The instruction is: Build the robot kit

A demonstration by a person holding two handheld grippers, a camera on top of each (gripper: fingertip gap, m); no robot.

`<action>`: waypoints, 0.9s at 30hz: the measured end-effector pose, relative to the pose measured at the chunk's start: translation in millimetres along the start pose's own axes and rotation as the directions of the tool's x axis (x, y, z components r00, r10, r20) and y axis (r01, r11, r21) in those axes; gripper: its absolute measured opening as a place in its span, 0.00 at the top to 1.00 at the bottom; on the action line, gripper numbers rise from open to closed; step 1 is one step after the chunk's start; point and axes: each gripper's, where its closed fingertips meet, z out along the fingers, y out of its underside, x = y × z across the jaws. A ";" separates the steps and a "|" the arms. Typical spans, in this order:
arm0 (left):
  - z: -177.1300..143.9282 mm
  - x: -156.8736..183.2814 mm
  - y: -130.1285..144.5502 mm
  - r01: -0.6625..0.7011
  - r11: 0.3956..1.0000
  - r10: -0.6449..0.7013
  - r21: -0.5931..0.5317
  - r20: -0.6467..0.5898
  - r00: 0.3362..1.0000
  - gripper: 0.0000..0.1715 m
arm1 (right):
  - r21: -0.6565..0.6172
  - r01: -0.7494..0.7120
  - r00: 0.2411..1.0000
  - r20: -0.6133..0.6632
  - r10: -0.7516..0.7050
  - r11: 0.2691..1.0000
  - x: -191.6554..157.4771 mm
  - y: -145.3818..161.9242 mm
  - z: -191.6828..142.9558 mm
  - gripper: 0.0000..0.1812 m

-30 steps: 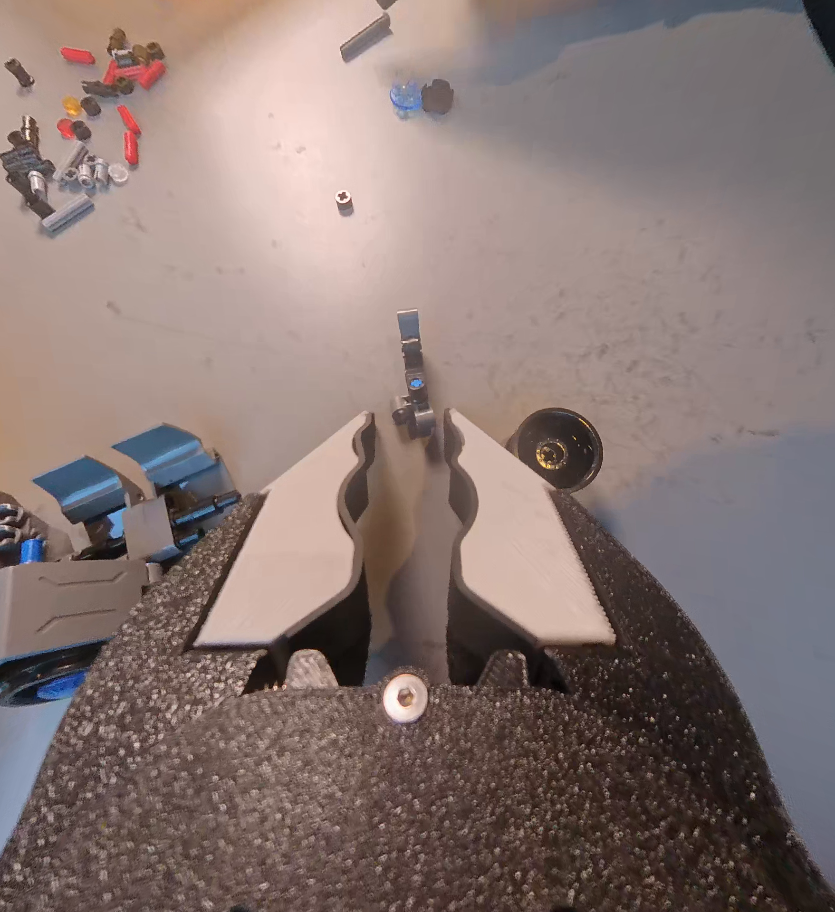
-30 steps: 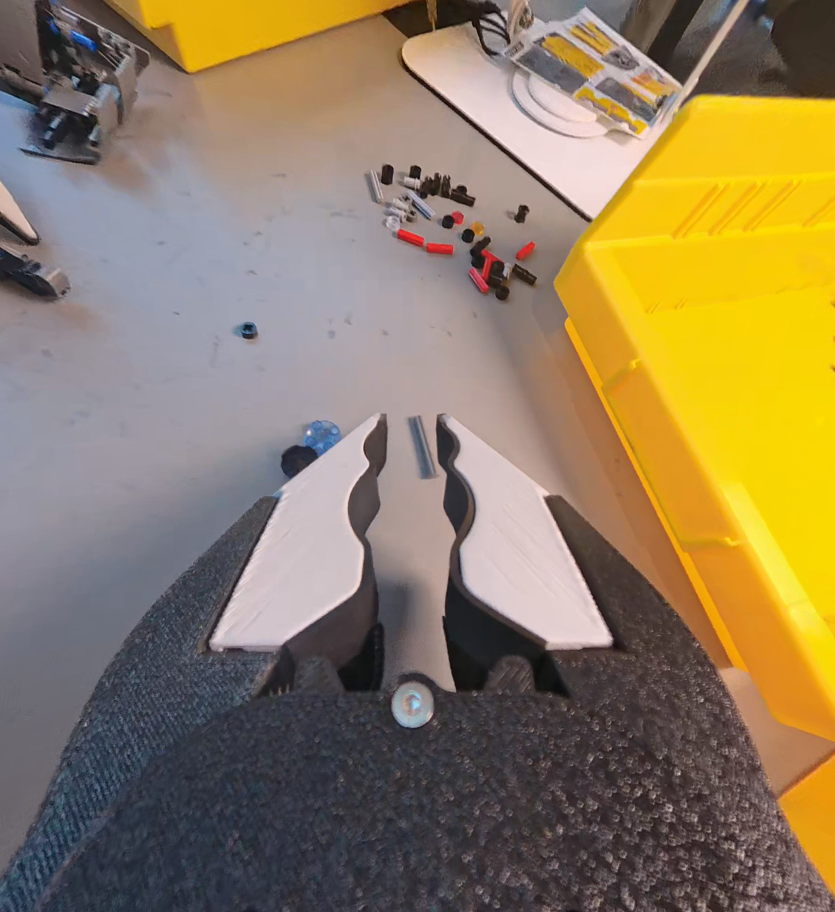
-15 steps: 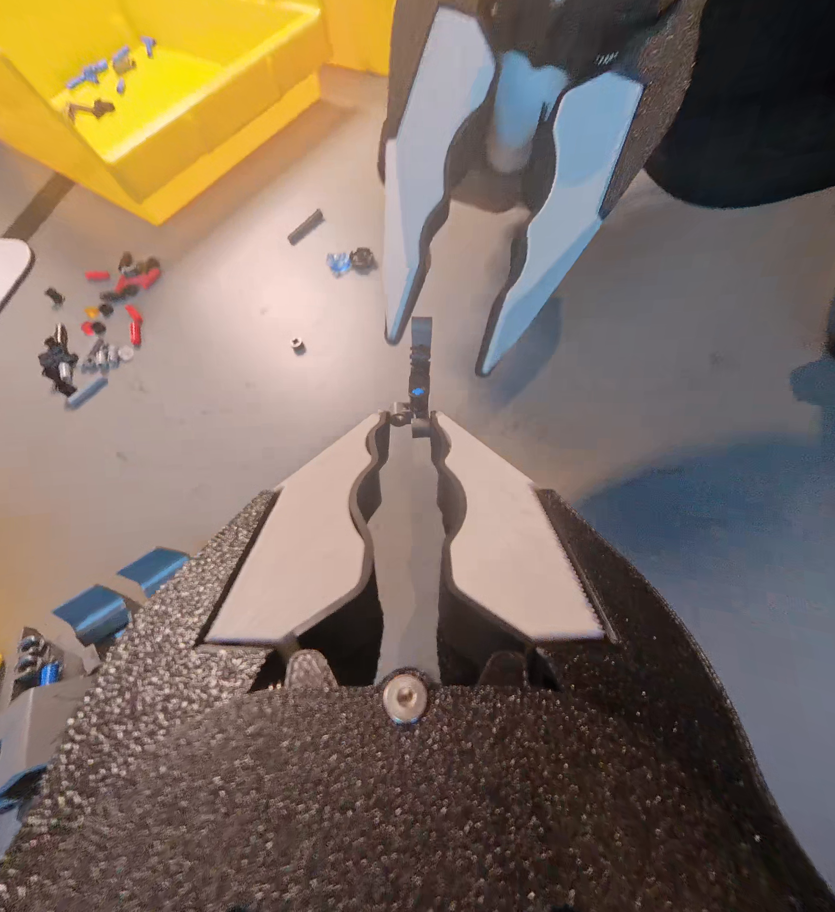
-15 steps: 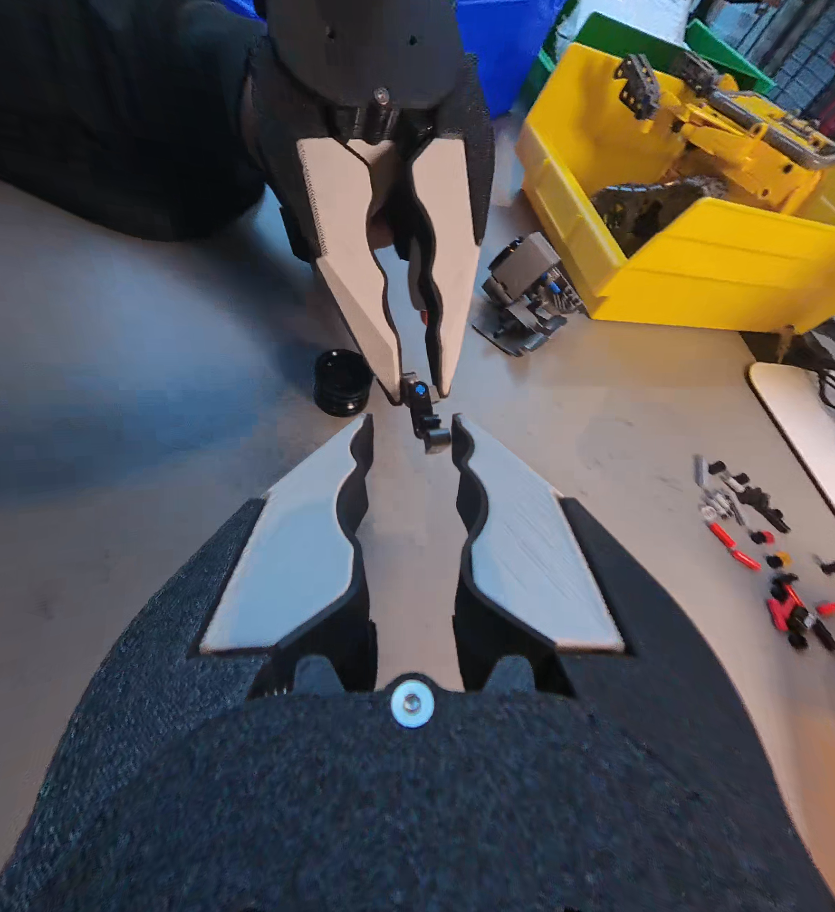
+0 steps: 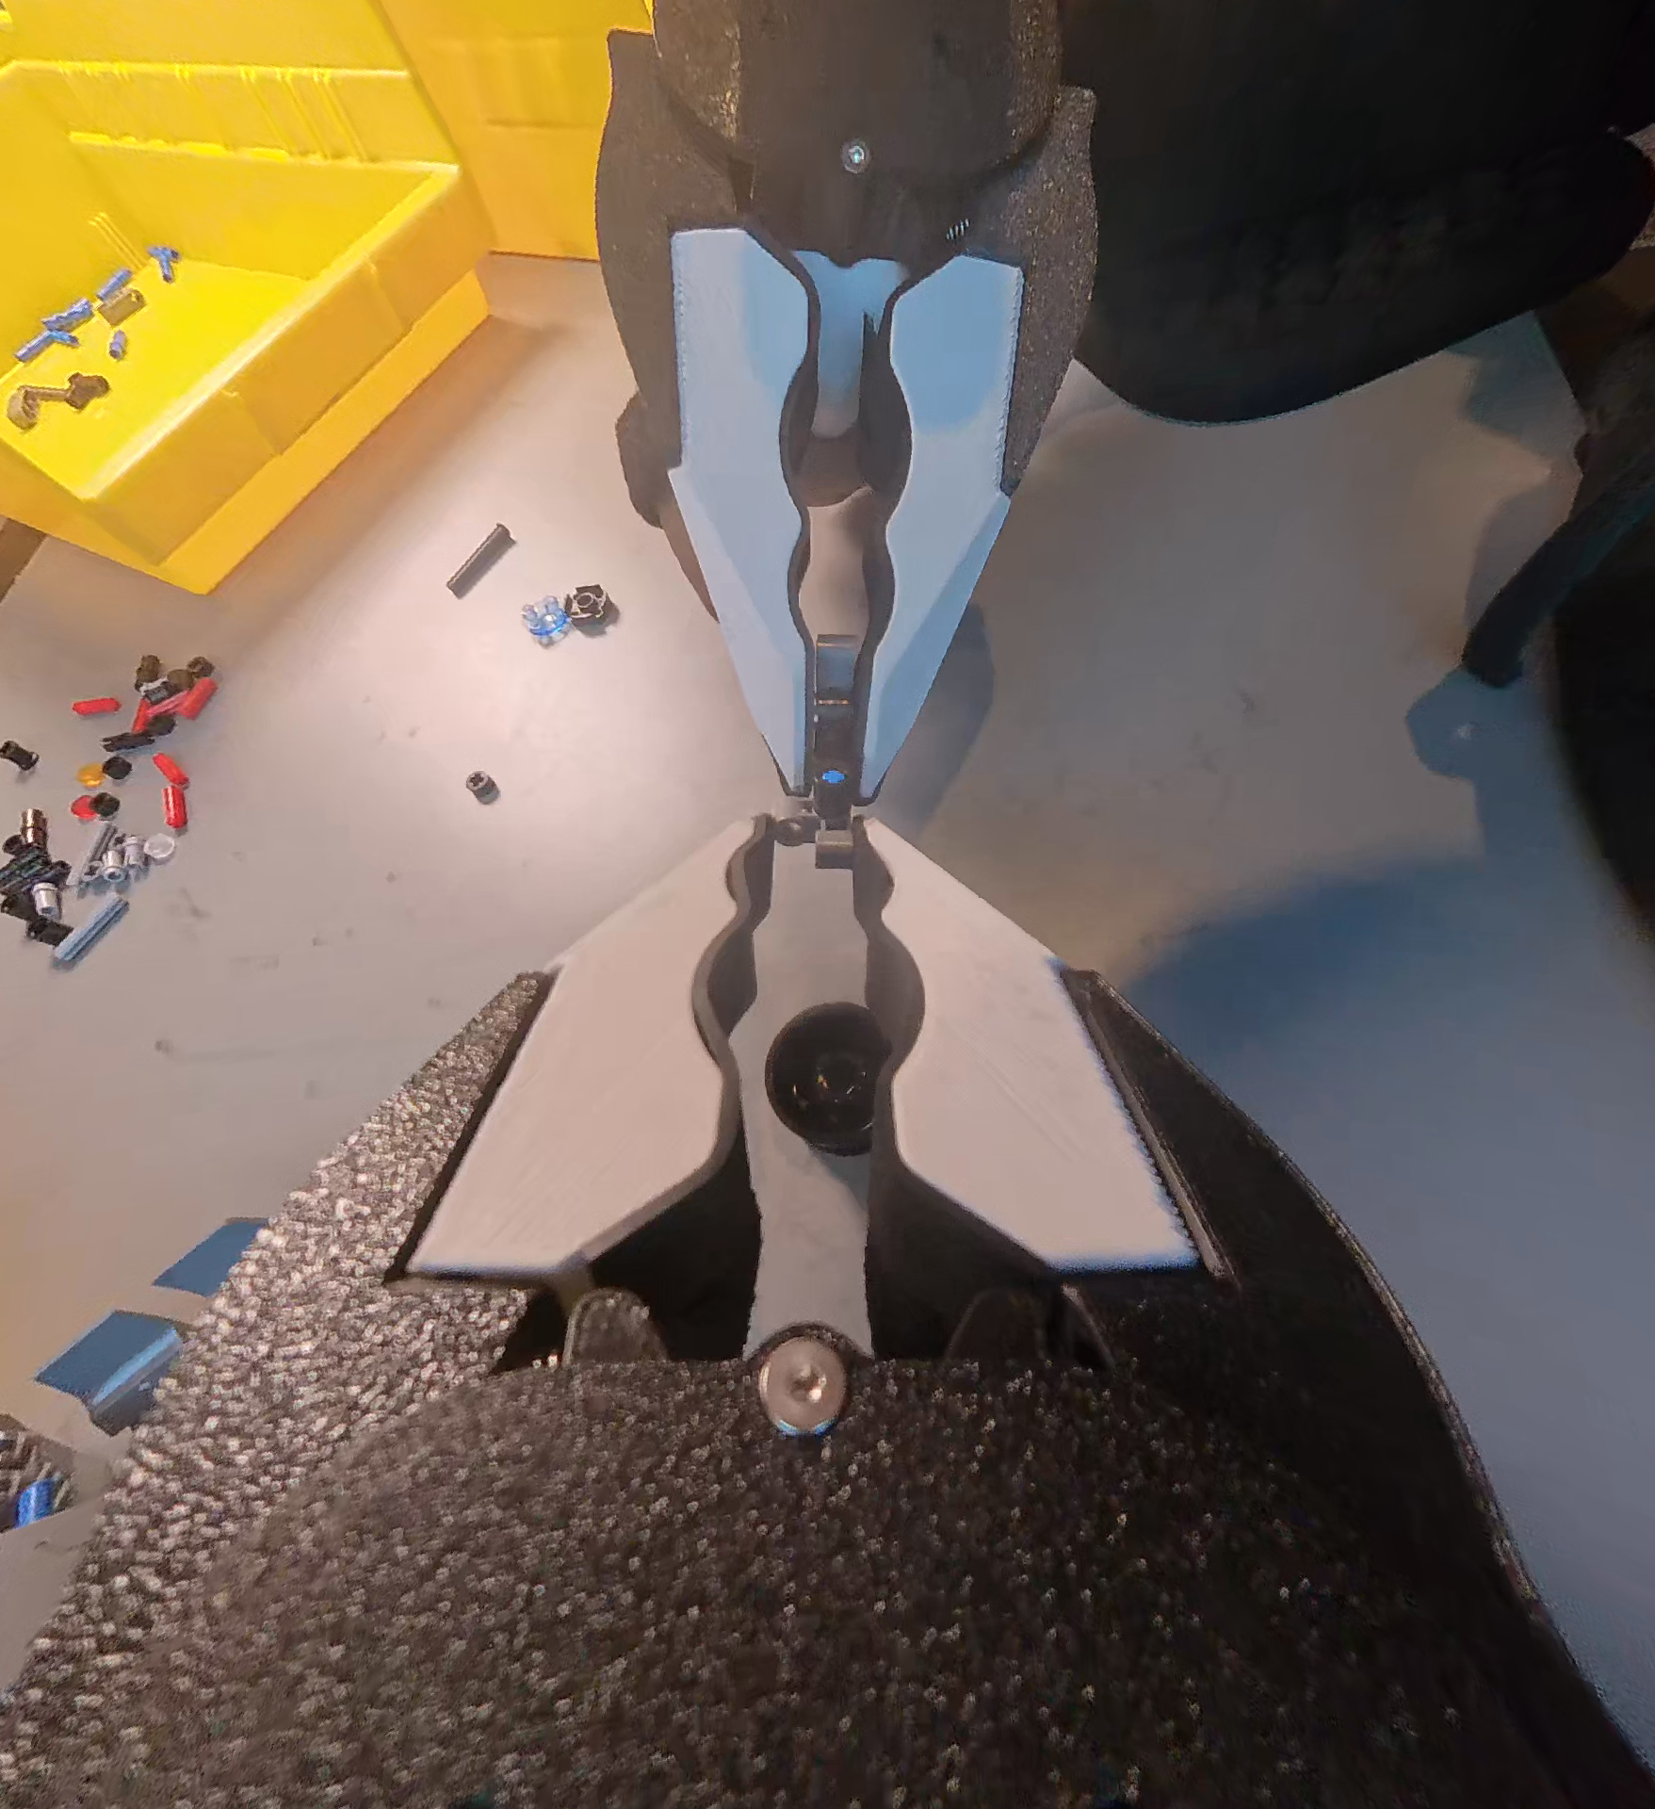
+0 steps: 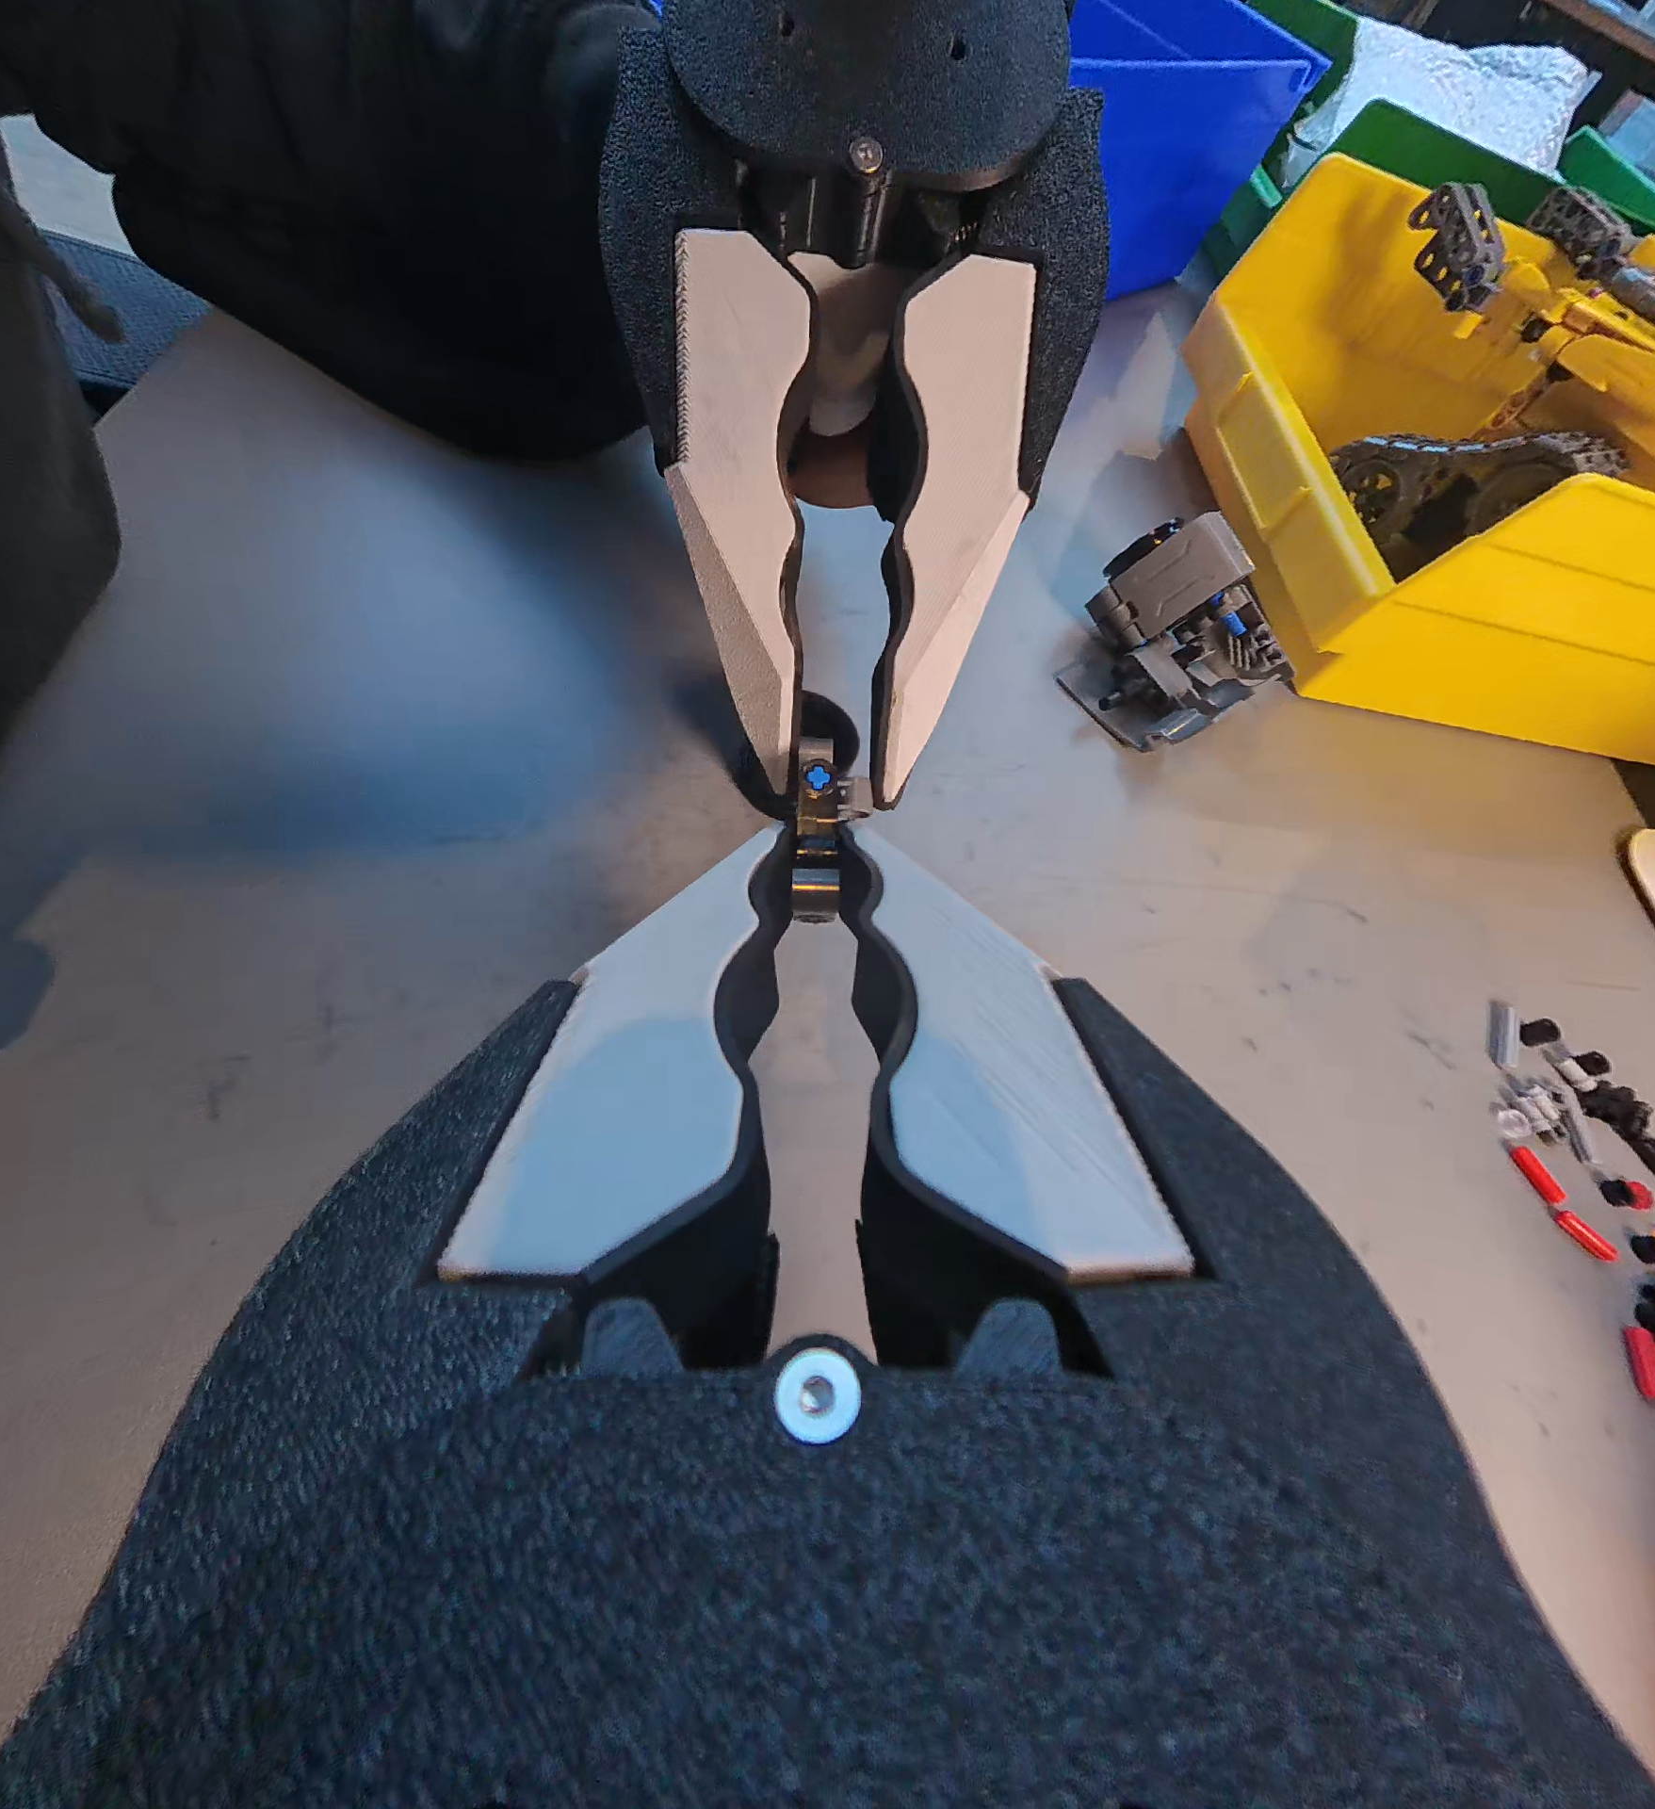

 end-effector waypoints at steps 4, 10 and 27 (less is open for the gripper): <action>1.0 0.3 1.2 0.004 1.000 -0.004 -0.003 -0.002 1.000 0.92 | -0.007 -0.010 1.000 0.002 0.010 1.000 -0.3 1.5 0.5 0.96; 1.9 1.2 1.3 0.033 0.999 -0.033 0.021 -0.012 0.999 0.91 | -0.009 -0.048 0.999 0.010 0.048 0.999 -1.1 2.9 -0.1 0.96; -4.7 -9.2 -9.0 0.081 0.989 -0.084 0.125 0.020 0.996 0.91 | 0.106 -0.146 0.989 -0.022 0.149 0.984 14.1 -9.4 -22.7 0.95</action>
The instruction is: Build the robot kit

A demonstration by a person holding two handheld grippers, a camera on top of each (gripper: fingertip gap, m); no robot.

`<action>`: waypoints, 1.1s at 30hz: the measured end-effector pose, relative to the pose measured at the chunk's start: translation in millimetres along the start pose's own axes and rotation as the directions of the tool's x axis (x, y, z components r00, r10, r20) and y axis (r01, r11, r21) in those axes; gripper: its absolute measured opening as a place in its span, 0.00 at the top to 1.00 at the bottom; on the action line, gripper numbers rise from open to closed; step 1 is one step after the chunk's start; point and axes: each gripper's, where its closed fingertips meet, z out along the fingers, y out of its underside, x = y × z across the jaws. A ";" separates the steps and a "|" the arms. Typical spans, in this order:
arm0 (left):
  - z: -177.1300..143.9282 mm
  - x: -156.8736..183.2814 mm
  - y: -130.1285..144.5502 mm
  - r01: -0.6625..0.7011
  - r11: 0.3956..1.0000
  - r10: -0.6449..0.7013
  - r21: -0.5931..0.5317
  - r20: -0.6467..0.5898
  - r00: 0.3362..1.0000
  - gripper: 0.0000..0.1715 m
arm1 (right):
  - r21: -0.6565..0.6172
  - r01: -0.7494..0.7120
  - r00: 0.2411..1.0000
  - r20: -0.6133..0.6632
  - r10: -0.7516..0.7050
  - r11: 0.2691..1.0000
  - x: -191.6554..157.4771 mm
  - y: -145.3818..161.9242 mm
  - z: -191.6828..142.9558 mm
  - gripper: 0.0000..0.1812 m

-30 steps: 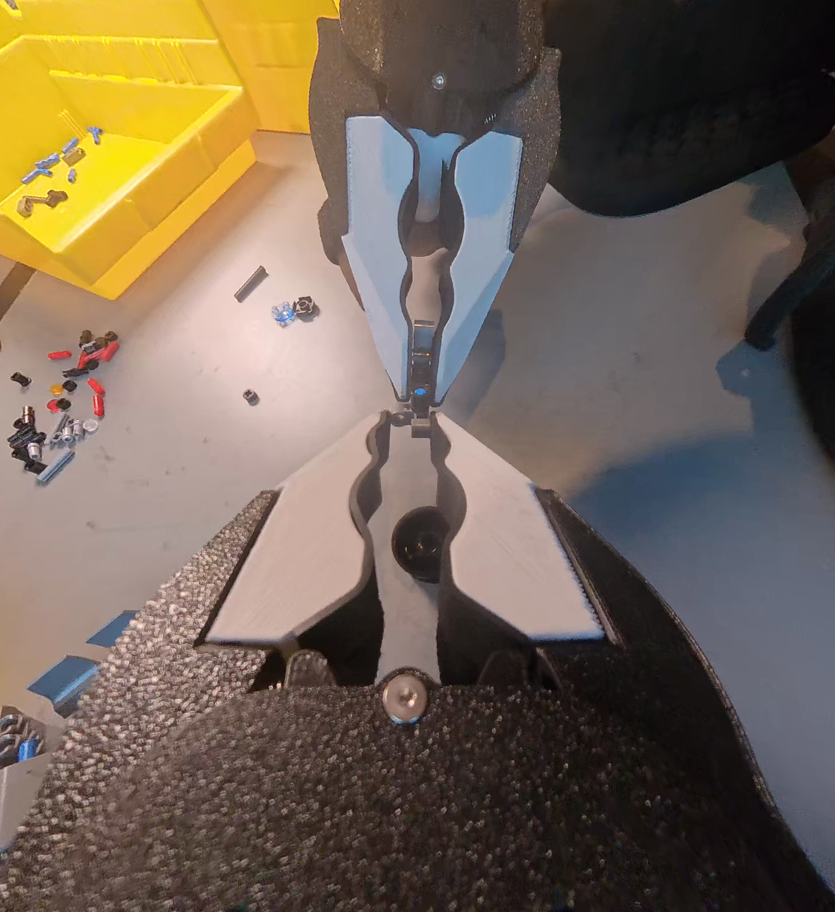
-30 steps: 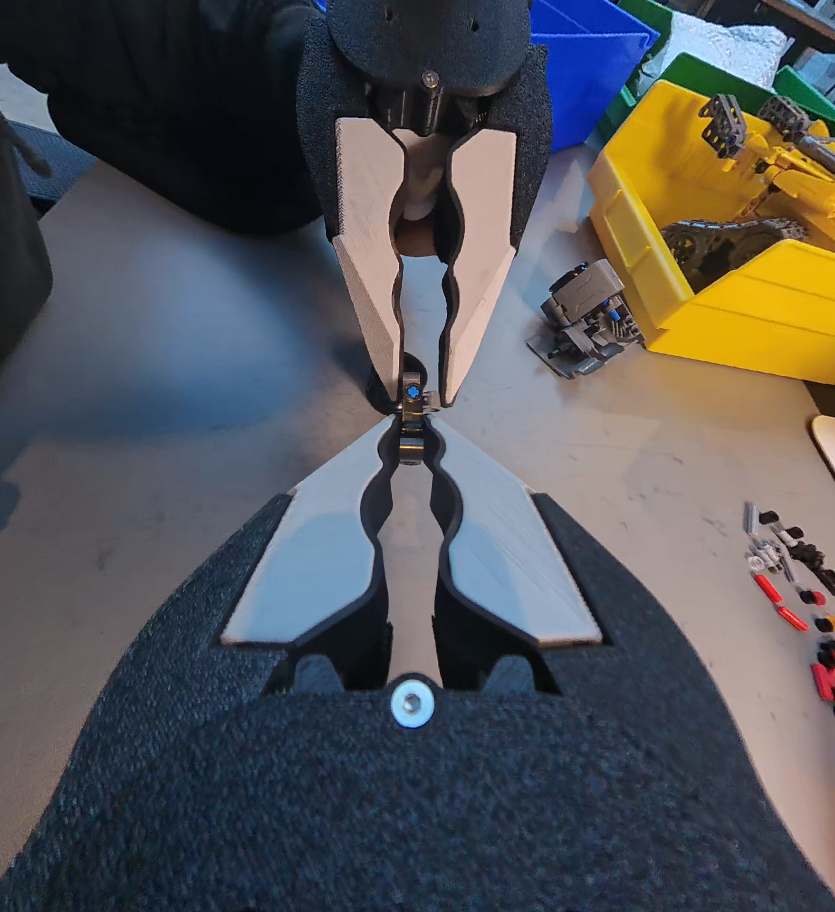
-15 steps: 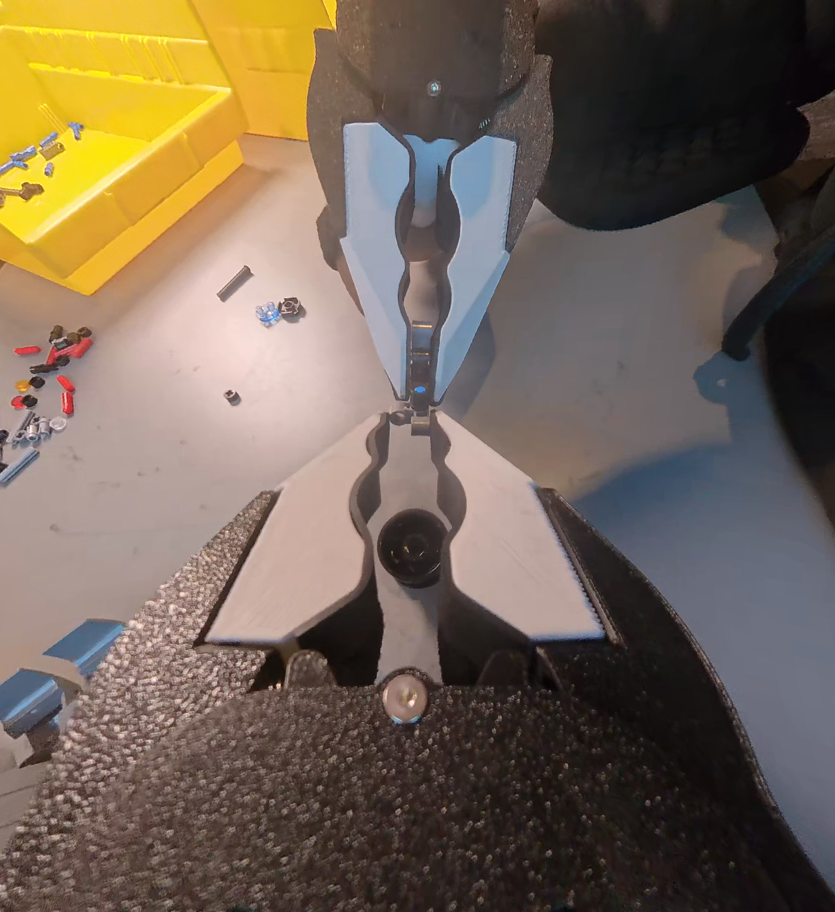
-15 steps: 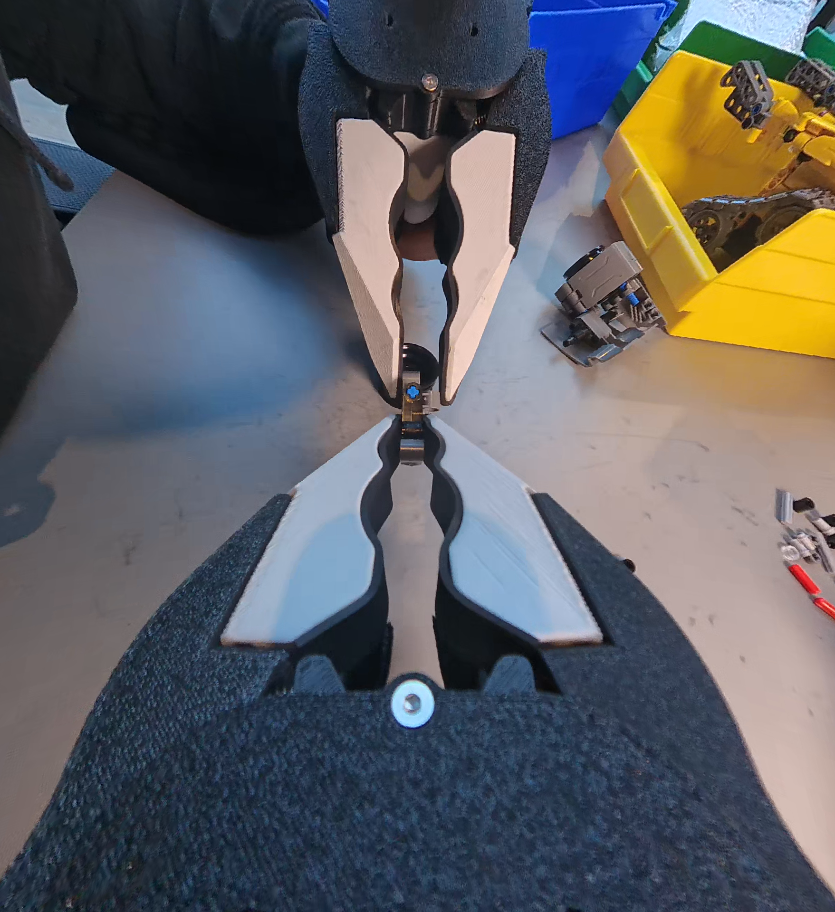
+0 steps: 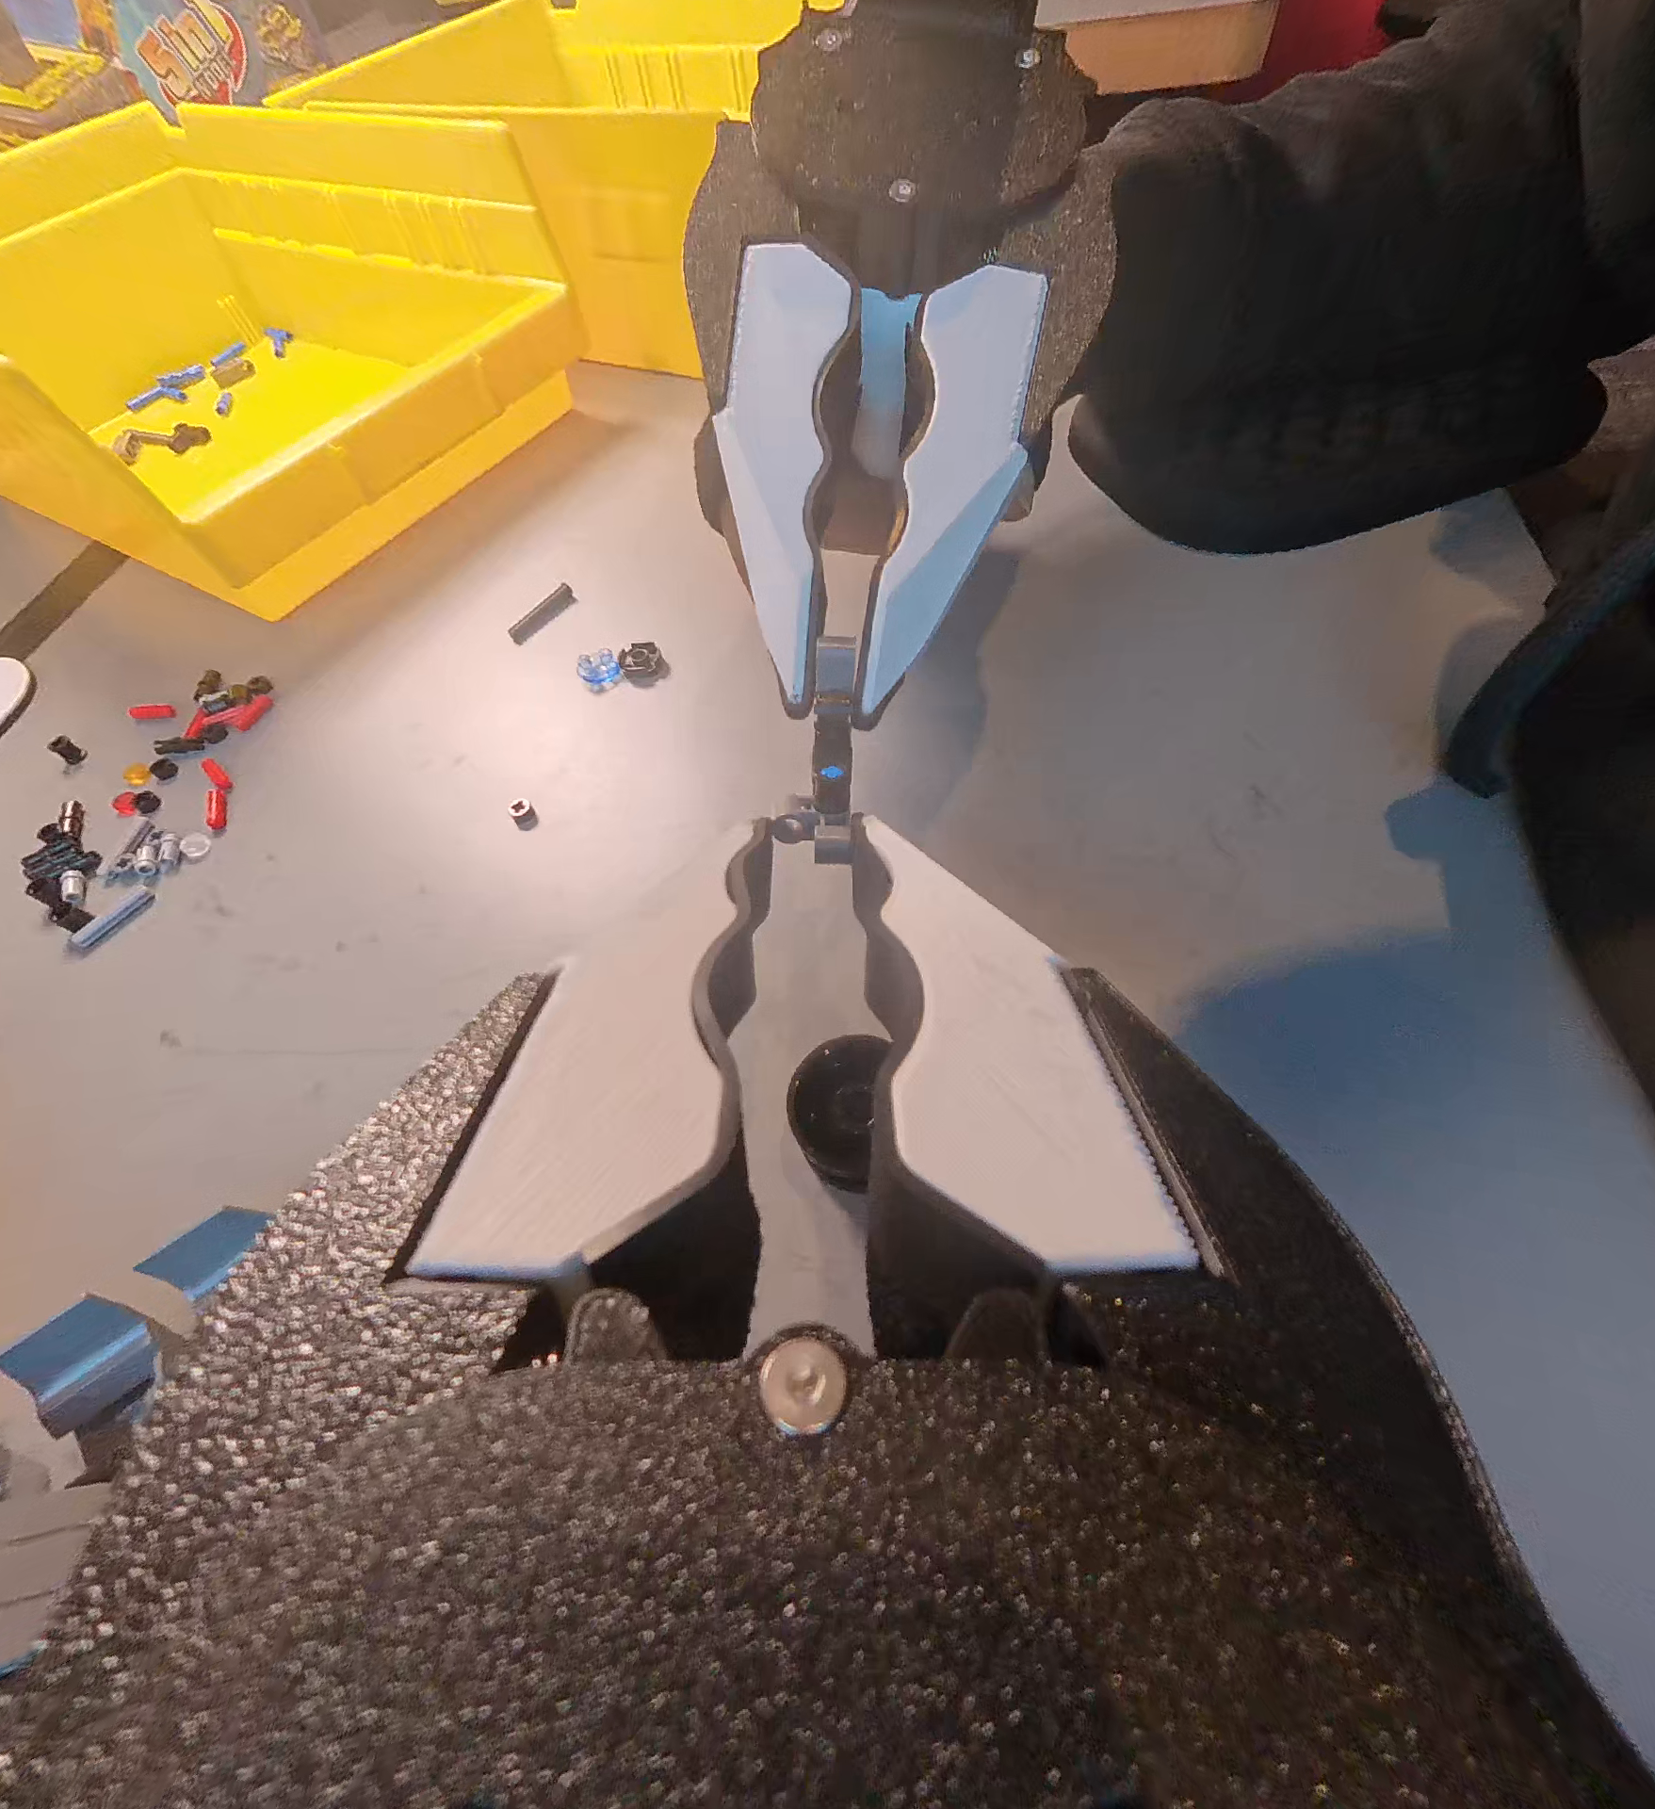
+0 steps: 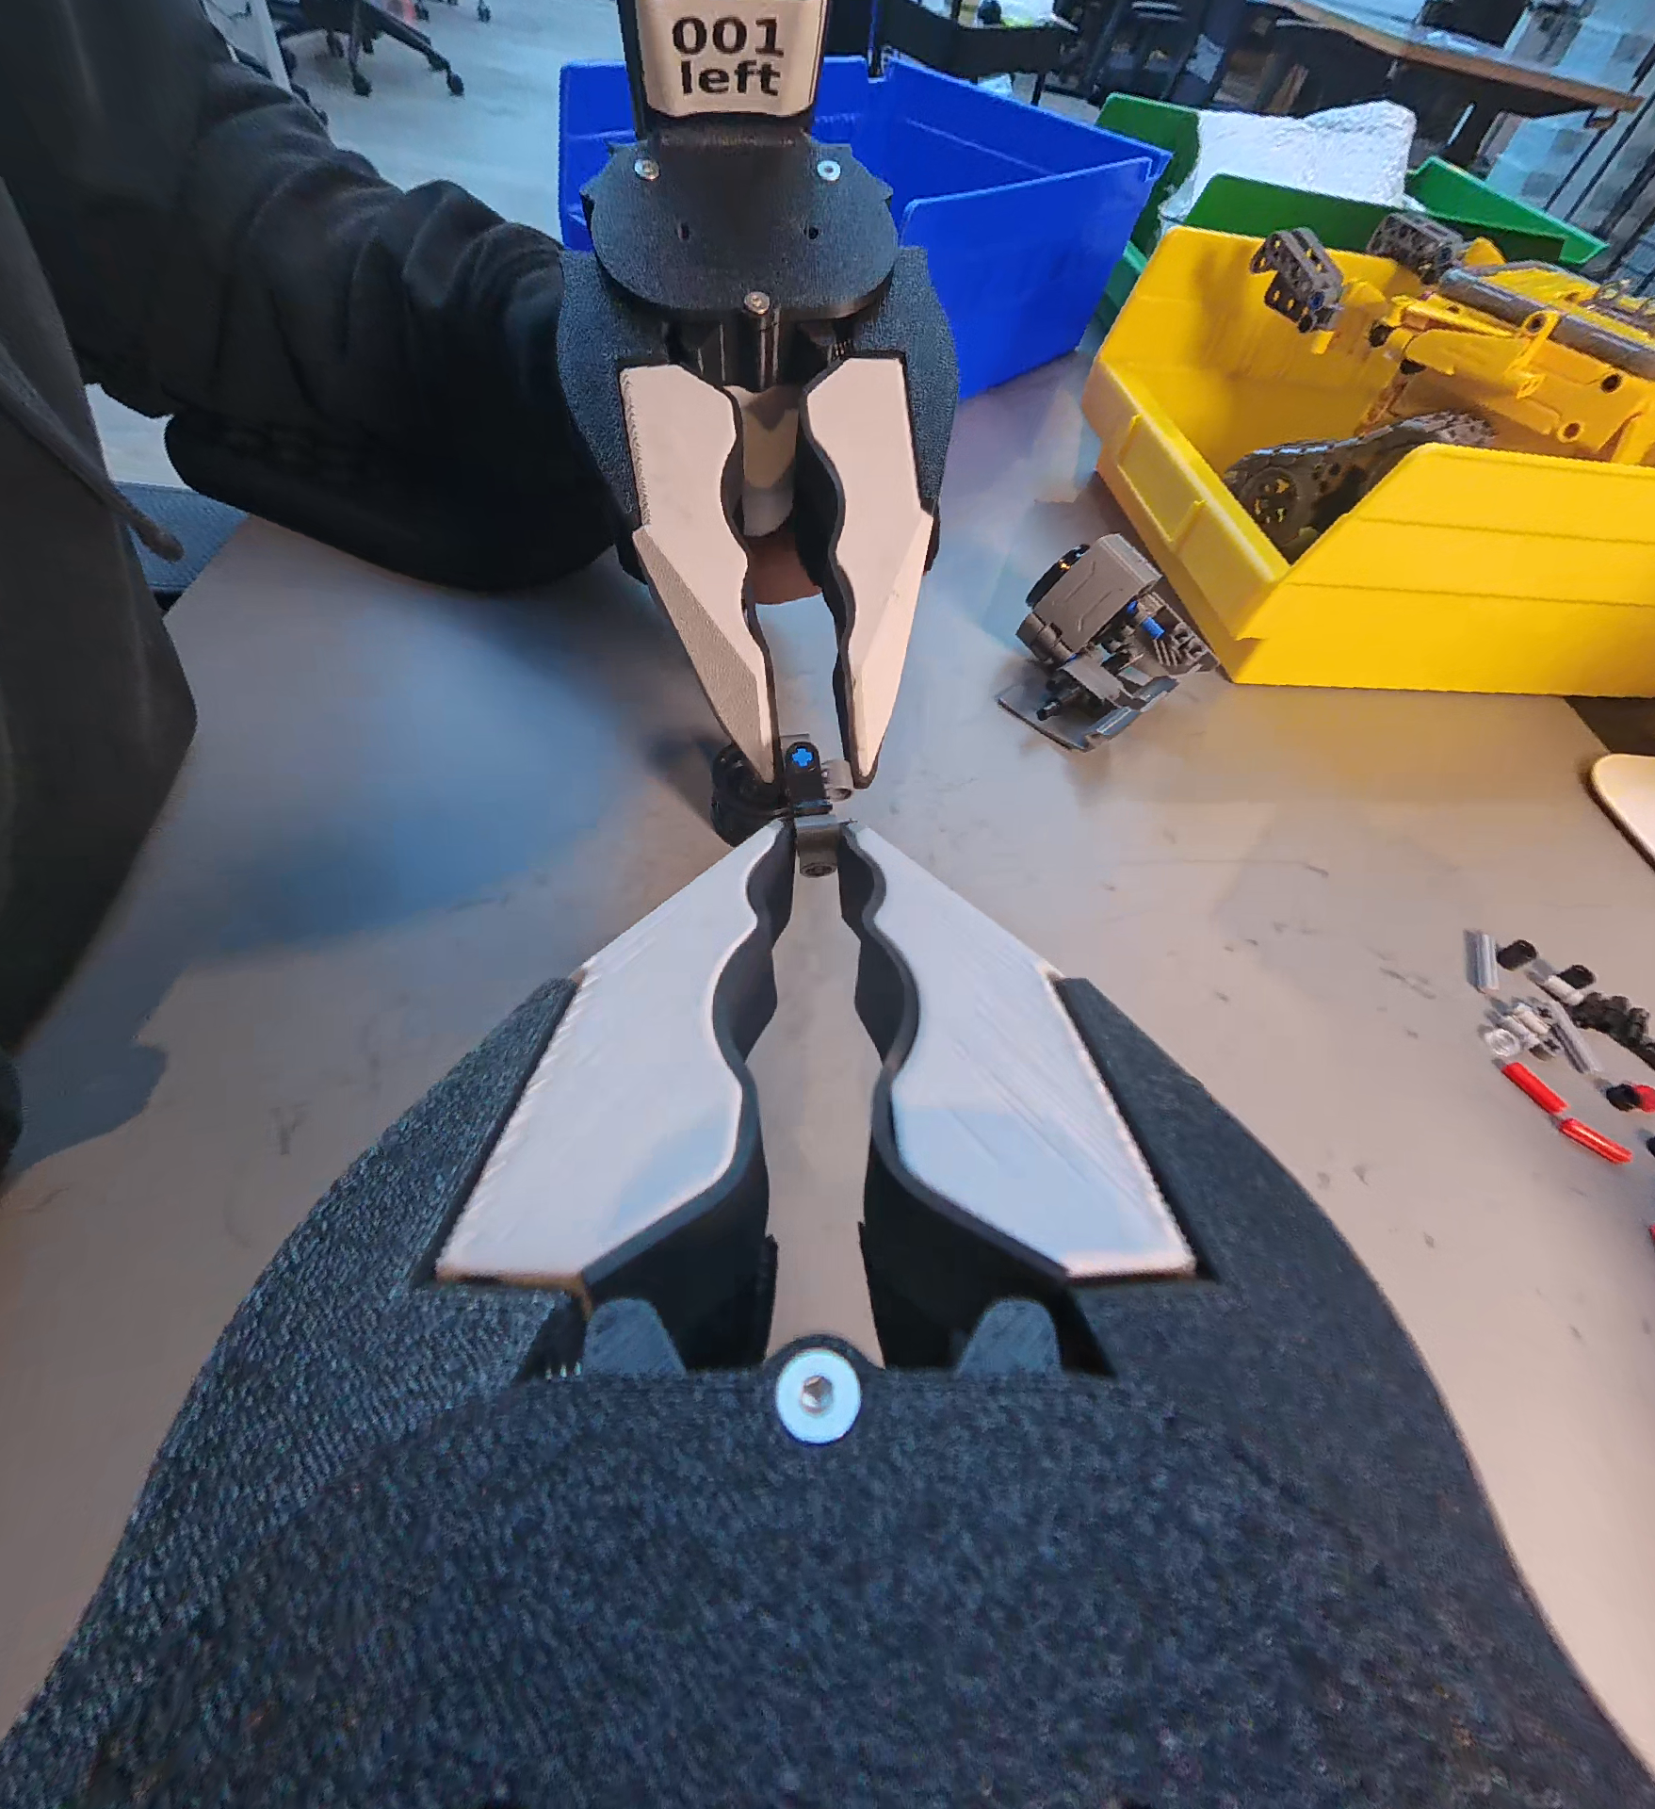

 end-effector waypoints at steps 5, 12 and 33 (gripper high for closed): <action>2.3 2.6 3.5 -0.003 1.000 0.003 -0.010 -0.012 1.000 0.91 | -0.004 -0.014 1.000 0.020 0.014 1.000 -2.0 3.2 0.4 0.95; -1.2 -20.0 -1.4 -0.013 1.000 0.011 0.015 0.136 0.991 0.91 | 0.031 -0.076 0.991 -0.110 0.079 0.997 22.5 -0.6 -1.5 0.94; -2.3 -71.9 -19.6 -0.114 0.990 0.140 -0.081 0.557 0.818 0.92 | 0.258 -0.453 0.812 -0.275 0.514 0.854 67.6 -15.2 8.7 0.83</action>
